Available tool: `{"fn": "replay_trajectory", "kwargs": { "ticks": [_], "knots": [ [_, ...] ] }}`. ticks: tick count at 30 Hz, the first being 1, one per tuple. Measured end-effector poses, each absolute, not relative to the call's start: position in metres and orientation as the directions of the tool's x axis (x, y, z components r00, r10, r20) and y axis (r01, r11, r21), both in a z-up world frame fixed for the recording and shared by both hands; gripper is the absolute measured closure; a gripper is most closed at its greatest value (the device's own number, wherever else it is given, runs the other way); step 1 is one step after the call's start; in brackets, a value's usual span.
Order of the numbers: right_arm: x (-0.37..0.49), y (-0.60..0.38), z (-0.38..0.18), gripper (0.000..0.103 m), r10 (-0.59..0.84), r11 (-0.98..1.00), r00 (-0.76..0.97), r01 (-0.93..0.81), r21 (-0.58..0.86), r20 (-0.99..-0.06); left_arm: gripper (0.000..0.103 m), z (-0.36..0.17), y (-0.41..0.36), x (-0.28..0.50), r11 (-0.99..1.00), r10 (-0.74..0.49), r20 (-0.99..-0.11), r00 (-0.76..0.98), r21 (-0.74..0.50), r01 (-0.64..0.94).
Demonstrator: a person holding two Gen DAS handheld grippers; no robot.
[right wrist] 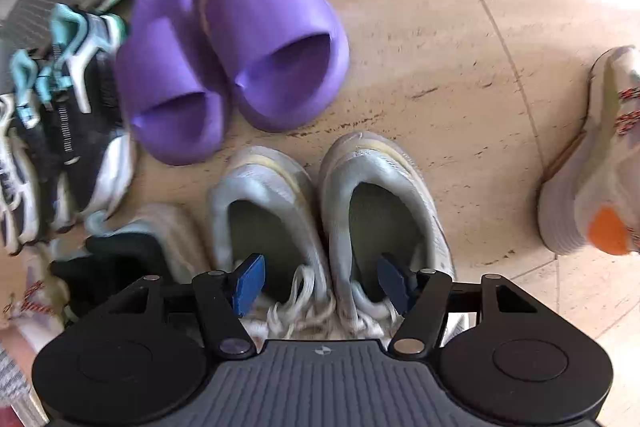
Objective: Organize scattered shoes
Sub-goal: 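Lift the grey sneaker pair with the right gripper toward the rack, then place the grey sneaker pair on the lower rack shelf with the right gripper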
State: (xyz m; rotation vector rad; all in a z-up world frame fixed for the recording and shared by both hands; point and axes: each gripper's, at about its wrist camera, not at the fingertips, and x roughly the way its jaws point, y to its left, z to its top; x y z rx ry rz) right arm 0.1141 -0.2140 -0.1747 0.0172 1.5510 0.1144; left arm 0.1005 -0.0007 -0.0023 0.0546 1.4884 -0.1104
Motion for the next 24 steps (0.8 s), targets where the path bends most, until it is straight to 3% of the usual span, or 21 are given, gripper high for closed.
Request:
{"fn": "replay_trajectory", "kwargs": {
  "ticks": [2,6,8,10,17,24],
  "knots": [
    [0.113,-0.211,-0.191,0.061,0.044,0.995,-0.022,-0.093,0.046,-0.999,0.015,-0.004,0.001,0.103,0.995,-0.045,-0.997,0.067,-0.039,0.09],
    [0.105,-0.204,-0.211,0.061,-0.028,0.987,-0.044,-0.161,-0.02,-0.999,0.015,-0.005,0.0,0.108,0.994,-0.062,-0.996,0.062,-0.056,0.092],
    [0.105,-0.199,-0.206,0.076,-0.031,0.981,-0.041,-0.191,-0.023,-0.999,0.015,-0.006,0.0,0.109,0.994,-0.059,-0.996,0.065,-0.052,0.096],
    [0.104,-0.195,-0.197,0.081,-0.034,0.976,-0.029,-0.217,-0.027,-0.999,0.015,-0.007,0.0,0.111,0.994,-0.047,-0.997,0.067,-0.041,0.097],
    [0.086,-0.211,-0.104,0.082,0.034,0.981,0.162,-0.194,0.003,-0.986,0.015,0.004,-0.003,0.112,0.996,-0.046,-0.992,0.113,-0.037,0.081],
    [0.093,-0.247,0.019,0.083,0.102,0.995,0.445,-0.064,0.082,-0.89,0.015,0.024,-0.007,0.105,0.996,-0.082,-0.979,0.187,-0.071,0.06]
  ]
}}
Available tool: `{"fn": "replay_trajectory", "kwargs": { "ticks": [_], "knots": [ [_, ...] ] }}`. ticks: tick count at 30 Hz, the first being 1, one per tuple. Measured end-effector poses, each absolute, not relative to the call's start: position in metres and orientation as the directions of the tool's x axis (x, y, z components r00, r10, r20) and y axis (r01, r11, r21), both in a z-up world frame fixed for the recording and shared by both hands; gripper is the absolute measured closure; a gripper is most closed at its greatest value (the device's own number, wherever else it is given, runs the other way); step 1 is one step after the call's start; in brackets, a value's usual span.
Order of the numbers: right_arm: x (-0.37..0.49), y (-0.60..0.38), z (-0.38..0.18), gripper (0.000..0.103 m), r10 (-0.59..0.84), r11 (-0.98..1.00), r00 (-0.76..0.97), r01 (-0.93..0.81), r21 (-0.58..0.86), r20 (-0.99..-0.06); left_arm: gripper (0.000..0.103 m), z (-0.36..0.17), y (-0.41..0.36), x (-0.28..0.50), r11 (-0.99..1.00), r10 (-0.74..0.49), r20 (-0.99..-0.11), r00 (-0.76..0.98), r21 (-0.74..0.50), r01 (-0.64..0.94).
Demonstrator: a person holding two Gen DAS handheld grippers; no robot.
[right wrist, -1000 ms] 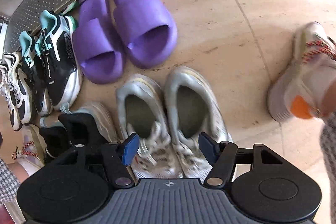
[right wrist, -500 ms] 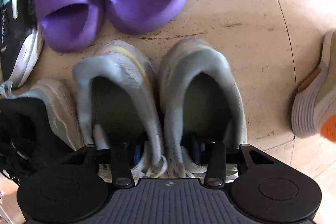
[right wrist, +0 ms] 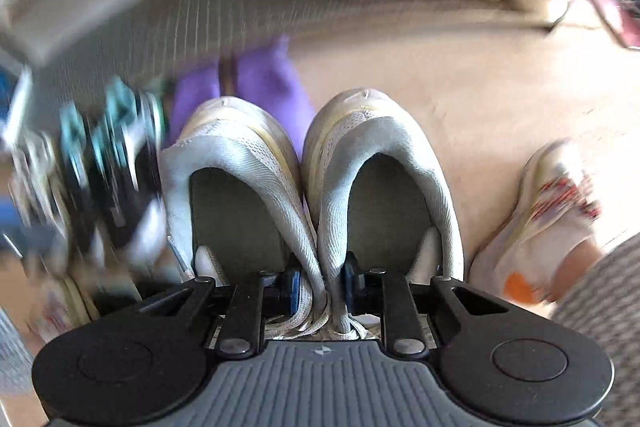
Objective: Organize scattered shoes
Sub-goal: 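Place the grey sneaker pair on the lower rack shelf with the right gripper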
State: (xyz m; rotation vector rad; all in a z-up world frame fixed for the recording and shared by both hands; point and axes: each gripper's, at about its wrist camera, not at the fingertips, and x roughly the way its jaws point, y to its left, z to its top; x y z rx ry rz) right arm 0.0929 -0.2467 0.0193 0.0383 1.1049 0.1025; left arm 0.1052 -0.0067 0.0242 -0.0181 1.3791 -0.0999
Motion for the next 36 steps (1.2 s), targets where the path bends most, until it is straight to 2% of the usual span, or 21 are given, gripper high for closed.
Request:
{"fn": "replay_trajectory", "kwargs": {
  "ticks": [6,12,15,16,18,22,24,26,27,32,36],
  "knots": [
    [0.157,-0.255,0.123,0.083,0.099,0.995,0.646,-0.06,0.079,-0.757,0.015,0.024,0.002,0.106,0.997,-0.071,-0.979,0.192,-0.067,0.027],
    [0.272,-0.214,0.185,0.081,0.054,0.993,0.783,-0.107,-0.049,-0.619,0.015,0.029,0.009,0.114,0.994,-0.111,-0.974,0.197,-0.111,0.01],
    [0.314,-0.208,0.182,0.067,0.028,0.993,0.83,-0.088,-0.081,-0.557,0.015,0.028,0.01,0.121,0.994,-0.108,-0.974,0.199,-0.106,0.019],
    [0.321,-0.208,0.179,0.051,0.004,0.993,0.846,-0.065,-0.096,-0.533,0.015,0.026,0.011,0.123,0.996,-0.092,-0.976,0.196,-0.091,0.015],
    [0.33,-0.214,0.174,0.051,-0.01,0.995,0.865,-0.043,-0.093,-0.502,0.015,0.024,0.011,0.127,0.997,-0.072,-0.978,0.194,-0.07,0.015],
    [0.313,-0.236,0.179,0.05,0.055,0.997,0.859,-0.076,-0.021,-0.508,0.015,0.024,0.01,0.126,0.997,-0.081,-0.978,0.194,-0.077,0.025],
    [0.293,-0.253,0.187,0.042,0.087,0.996,0.862,-0.093,0.013,-0.499,0.015,0.024,0.008,0.123,0.996,-0.086,-0.977,0.194,-0.082,0.03],
    [0.276,-0.267,0.189,0.018,0.112,0.994,0.86,-0.1,0.051,-0.497,0.015,0.024,0.005,0.119,0.995,-0.094,-0.977,0.191,-0.088,0.039],
    [0.269,-0.273,0.188,0.013,0.126,0.992,0.858,-0.114,0.055,-0.499,0.015,0.023,0.003,0.117,0.995,-0.096,-0.978,0.188,-0.089,0.042],
    [0.265,-0.28,0.165,0.013,0.197,0.971,0.847,-0.24,-0.024,-0.494,0.015,0.015,-0.004,0.116,0.996,-0.079,-0.984,0.162,-0.073,0.042],
    [0.289,-0.28,0.151,0.016,0.249,0.962,0.856,-0.273,0.011,-0.453,0.015,0.004,-0.009,0.121,0.997,-0.07,-0.989,0.133,-0.064,0.047]
  ]
}}
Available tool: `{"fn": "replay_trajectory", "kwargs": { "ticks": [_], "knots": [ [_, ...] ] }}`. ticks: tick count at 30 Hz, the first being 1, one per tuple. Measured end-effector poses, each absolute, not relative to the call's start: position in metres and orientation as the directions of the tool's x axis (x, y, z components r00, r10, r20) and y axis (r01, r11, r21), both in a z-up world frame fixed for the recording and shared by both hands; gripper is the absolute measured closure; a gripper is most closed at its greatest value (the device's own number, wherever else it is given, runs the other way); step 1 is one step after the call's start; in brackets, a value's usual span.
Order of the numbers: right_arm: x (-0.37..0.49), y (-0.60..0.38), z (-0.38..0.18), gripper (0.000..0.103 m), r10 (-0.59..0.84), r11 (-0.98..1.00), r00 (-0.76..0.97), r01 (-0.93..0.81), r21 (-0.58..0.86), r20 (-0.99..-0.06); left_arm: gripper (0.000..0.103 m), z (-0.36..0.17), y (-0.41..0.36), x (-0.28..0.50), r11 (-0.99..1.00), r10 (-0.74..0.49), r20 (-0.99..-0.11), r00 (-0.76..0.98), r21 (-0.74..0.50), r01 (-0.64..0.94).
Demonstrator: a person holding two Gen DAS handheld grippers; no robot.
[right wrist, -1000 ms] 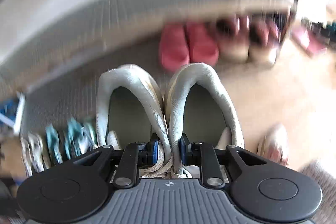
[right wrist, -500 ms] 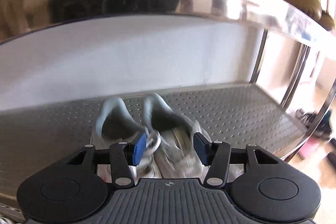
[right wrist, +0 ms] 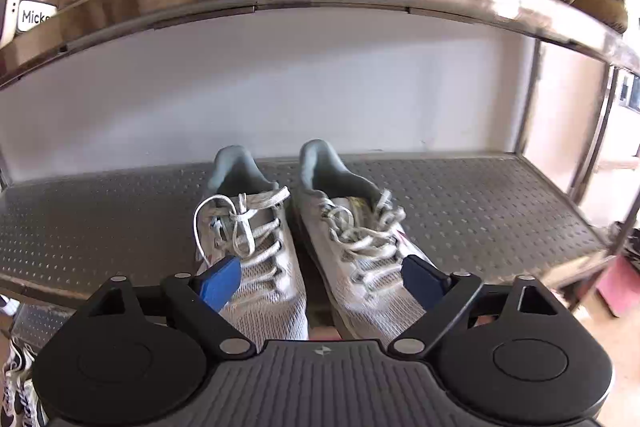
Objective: Organize scattered shoes
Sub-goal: 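Place the grey sneaker pair on the lower rack shelf with the right gripper, then regrip the grey sneakers by the laces and push them deeper onto the shelf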
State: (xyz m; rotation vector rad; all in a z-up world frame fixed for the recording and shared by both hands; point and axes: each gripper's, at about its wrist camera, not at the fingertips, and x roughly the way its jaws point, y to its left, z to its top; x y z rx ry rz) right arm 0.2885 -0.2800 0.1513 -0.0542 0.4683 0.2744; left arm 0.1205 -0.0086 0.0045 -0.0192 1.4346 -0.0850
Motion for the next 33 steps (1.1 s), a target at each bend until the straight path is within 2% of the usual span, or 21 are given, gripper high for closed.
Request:
{"fn": "replay_trajectory", "kwargs": {
  "ticks": [7,10,12,13,14,16,19,24,30,33],
  "knots": [
    [0.347,-0.265,0.133,0.012,0.292,0.934,0.784,-0.357,-0.014,-0.547,0.015,-0.013,-0.013,0.13,0.997,-0.062,-0.995,0.078,-0.059,0.048],
    [0.371,-0.268,0.123,0.019,0.324,0.936,0.73,-0.338,0.094,-0.602,0.015,-0.018,-0.013,0.134,0.997,-0.065,-0.996,0.062,-0.062,0.043],
    [0.372,-0.259,0.121,0.021,0.296,0.941,0.734,-0.335,0.053,-0.611,0.015,-0.021,-0.014,0.135,0.997,-0.066,-0.997,0.05,-0.064,0.044],
    [0.373,-0.256,0.121,0.031,0.284,0.941,0.739,-0.336,0.031,-0.612,0.015,-0.023,-0.015,0.135,0.997,-0.066,-0.997,0.041,-0.064,0.045],
    [0.372,-0.251,0.122,0.05,0.268,0.943,0.749,-0.332,0.007,-0.606,0.015,-0.024,-0.016,0.135,0.997,-0.067,-0.997,0.032,-0.065,0.046],
    [0.371,-0.244,0.127,0.067,0.237,0.951,0.766,-0.31,-0.02,-0.597,0.015,-0.026,-0.018,0.135,0.997,-0.067,-0.997,0.026,-0.066,0.05],
    [0.367,-0.239,0.136,0.078,0.174,0.952,0.806,-0.285,-0.114,-0.566,0.015,-0.027,-0.022,0.135,0.997,-0.061,-0.998,0.02,-0.06,0.058],
    [0.378,-0.252,0.132,0.079,0.026,0.944,0.869,-0.184,-0.273,-0.493,0.015,-0.034,-0.023,0.134,0.998,-0.037,-0.999,0.004,-0.036,0.06],
    [0.409,-0.303,0.128,0.079,-0.102,0.966,0.91,-0.006,-0.258,-0.402,0.015,-0.046,-0.02,0.135,0.998,-0.015,-0.999,-0.028,-0.016,0.055],
    [0.423,-0.322,0.125,0.078,-0.133,0.957,0.921,0.023,-0.288,-0.367,0.015,-0.053,-0.016,0.134,0.999,-0.003,-0.999,-0.047,-0.005,0.049]
  ]
}}
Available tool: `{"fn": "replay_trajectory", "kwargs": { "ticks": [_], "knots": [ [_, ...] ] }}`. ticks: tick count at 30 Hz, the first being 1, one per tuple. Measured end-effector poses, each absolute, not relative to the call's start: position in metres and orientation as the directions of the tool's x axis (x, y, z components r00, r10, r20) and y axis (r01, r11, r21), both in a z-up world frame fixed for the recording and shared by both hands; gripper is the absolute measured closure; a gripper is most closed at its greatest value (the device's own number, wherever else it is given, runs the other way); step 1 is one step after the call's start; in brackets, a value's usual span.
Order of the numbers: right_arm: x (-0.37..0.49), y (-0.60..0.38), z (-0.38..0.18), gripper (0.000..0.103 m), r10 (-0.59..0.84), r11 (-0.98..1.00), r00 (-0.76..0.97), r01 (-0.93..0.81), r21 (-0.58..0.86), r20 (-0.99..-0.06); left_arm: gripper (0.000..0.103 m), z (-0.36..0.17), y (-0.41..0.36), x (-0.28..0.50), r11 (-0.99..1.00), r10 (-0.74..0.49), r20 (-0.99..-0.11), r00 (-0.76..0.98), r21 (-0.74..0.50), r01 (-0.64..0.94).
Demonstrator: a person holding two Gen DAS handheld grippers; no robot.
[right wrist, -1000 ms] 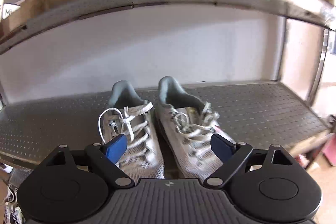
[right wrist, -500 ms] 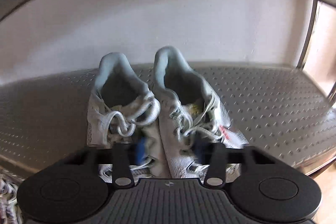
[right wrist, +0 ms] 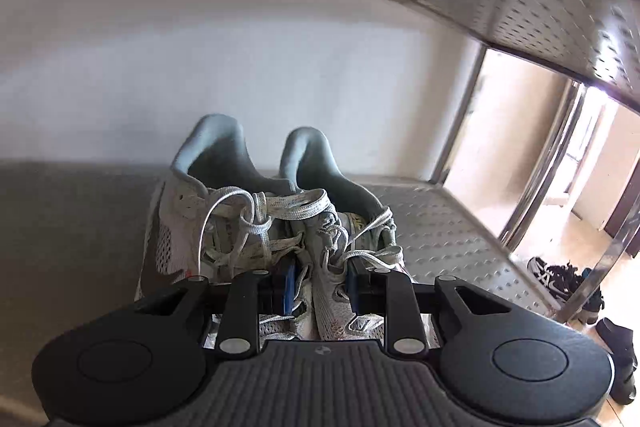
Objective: Organize scattered shoes
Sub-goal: 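Regrip the grey sneakers by the laces and push them deeper onto the shelf, then grasp the black sneakers with mint heels at the heels with the right gripper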
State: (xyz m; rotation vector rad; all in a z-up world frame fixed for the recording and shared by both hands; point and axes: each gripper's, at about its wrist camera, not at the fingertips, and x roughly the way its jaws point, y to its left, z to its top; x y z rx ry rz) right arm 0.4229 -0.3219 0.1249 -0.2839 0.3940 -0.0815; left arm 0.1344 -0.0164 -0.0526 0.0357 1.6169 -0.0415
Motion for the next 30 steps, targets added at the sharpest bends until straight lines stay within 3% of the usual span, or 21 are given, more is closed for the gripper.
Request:
{"fn": "replay_trajectory", "kwargs": {
  "ticks": [7,10,11,13,15,18,22,25,30],
  "knots": [
    [0.472,-0.352,0.108,0.075,-0.278,0.922,0.916,0.169,-0.349,-0.289,0.015,-0.064,-0.004,0.136,1.0,0.014,-0.996,-0.09,0.013,0.011],
    [0.479,-0.355,0.104,0.06,-0.284,0.922,0.91,0.173,-0.347,-0.3,0.015,-0.06,-0.001,0.138,1.0,0.013,-0.997,-0.075,0.012,0.008],
    [0.475,-0.357,0.108,0.05,-0.268,0.934,0.911,0.168,-0.315,-0.312,0.015,-0.058,-0.001,0.139,1.0,0.01,-0.998,-0.069,0.009,0.008],
    [0.466,-0.361,0.117,0.041,-0.235,0.957,0.913,0.158,-0.242,-0.334,0.015,-0.051,0.001,0.14,1.0,-0.001,-0.999,-0.049,-0.001,0.005],
    [0.444,-0.366,0.131,0.037,-0.176,0.982,0.91,0.134,-0.135,-0.374,0.015,-0.042,0.002,0.141,1.0,-0.006,-1.0,-0.021,-0.006,0.002],
    [0.41,-0.358,0.146,0.036,-0.149,0.989,0.876,0.126,-0.082,-0.459,0.015,-0.026,0.005,0.143,1.0,-0.009,-0.999,0.035,-0.009,-0.003],
    [0.326,-0.331,0.15,0.026,-0.083,0.996,0.847,0.083,-0.023,-0.526,0.015,-0.006,0.019,0.135,0.999,-0.011,-0.994,0.108,-0.016,-0.047],
    [0.27,-0.308,0.135,0.024,-0.017,0.998,0.786,0.054,0.042,-0.619,0.015,0.003,0.034,0.121,0.994,-0.026,-0.991,0.129,-0.04,-0.1],
    [0.147,-0.252,0.052,0.023,0.138,0.986,0.534,0.004,0.165,-0.834,0.015,0.019,0.056,0.105,0.983,-0.065,-0.984,0.167,-0.092,-0.16]
  ]
}}
